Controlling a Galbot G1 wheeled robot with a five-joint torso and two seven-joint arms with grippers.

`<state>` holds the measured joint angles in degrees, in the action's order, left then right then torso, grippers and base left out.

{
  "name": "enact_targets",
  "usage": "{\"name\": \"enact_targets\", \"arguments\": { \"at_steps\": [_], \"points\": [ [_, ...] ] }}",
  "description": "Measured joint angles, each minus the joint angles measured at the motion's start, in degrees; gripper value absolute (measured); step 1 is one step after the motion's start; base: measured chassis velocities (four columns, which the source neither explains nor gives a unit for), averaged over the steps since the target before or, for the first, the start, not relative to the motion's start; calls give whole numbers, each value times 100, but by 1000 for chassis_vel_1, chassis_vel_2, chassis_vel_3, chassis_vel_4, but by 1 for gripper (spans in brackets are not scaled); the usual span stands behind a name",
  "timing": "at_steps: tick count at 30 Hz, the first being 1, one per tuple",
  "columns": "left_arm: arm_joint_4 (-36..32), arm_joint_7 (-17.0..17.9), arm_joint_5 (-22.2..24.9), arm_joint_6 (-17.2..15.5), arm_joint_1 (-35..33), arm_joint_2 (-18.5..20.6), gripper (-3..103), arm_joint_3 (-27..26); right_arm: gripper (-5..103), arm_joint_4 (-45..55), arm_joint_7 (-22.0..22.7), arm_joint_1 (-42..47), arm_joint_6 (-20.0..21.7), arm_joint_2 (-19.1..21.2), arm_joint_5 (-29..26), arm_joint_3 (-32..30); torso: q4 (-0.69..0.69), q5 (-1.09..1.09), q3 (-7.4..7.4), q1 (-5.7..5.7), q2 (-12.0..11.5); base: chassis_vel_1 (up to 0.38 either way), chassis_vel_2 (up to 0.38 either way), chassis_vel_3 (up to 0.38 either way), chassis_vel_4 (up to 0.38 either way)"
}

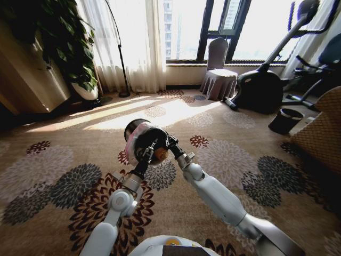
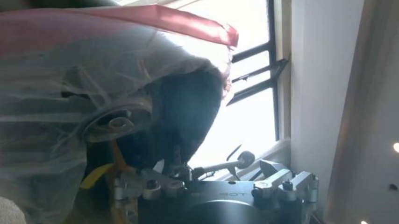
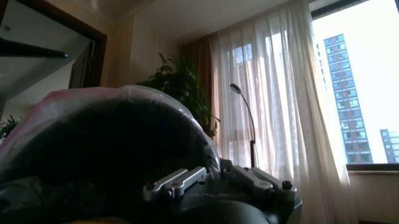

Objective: Pick up the trash from the ground and place it into the trash bin.

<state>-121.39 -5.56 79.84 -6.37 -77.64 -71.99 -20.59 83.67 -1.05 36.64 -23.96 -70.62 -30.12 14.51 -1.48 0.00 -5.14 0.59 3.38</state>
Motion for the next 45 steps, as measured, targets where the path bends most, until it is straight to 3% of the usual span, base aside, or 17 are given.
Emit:
{"name": "enact_targets", "arguments": {
  "at_steps": [3,4,7,8,11,13,17,21,28,32,39,40,43,45],
  "points": [
    [-19,-442,-724,23,-42,164,100,-48,0,-24,-1,-6,163,25,5,-62,0,-1,0,0,0,0,0,0,0],
    [-19,-442,-724,23,-42,164,100,-48,0,-24,-1,-6,163,25,5,-62,0,-1,0,0,0,0,0,0,0],
    [4,-876,-1697,195,-83,314,100,-143,0,-78,1,18,313,38,13,-168,1,-1,0,0,0,0,0,0,0],
    [4,-876,-1697,195,-83,314,100,-143,0,-78,1,18,313,38,13,-168,1,-1,0,0,0,0,0,0,0],
    [138,-1445,-2979,616,-241,436,100,-234,0,-12,3,114,460,85,36,-270,1,-1,-1,1,0,0,0,0,0],
    [142,-1585,-3233,733,-289,445,100,-261,0,34,2,137,505,105,29,-281,1,-1,-1,0,0,0,0,0,0],
    [95,-2129,-4504,1357,-446,433,100,-457,0,186,-1,198,776,265,-45,-373,-1,-1,0,0,0,0,0,0,0],
    [42,-2214,-4739,1549,-513,416,100,-442,0,209,3,200,927,329,-64,-437,1,0,0,1,0,0,0,0,0],
    [-51,-2628,-5355,2249,-680,388,100,-482,0,363,1,198,1291,447,-86,-471,-1,-1,0,0,0,0,0,0,0],
    [-67,-2569,-5598,2516,-715,405,100,-530,0,404,1,198,1357,468,-85,-485,0,0,0,0,0,0,0,0,0],
    [-225,-1780,-6454,2921,-758,303,100,-934,0,467,1,215,1505,528,-77,-552,0,0,0,0,0,0,0,0,0],
    [-225,-1780,-6454,2921,-758,303,100,-934,0,467,1,215,1505,528,-77,-552,0,0,0,0,0,0,0,0,0],
    [-349,-1308,-6681,3013,-871,222,100,-1306,0,473,0,249,1561,585,-68,-620,1,0,0,1,0,0,0,0,0],
    [-376,-1239,-6694,3019,-887,208,100,-1352,0,473,0,249,1569,590,-68,-630,1,0,0,1,0,0,0,0,0]
  ]
}}
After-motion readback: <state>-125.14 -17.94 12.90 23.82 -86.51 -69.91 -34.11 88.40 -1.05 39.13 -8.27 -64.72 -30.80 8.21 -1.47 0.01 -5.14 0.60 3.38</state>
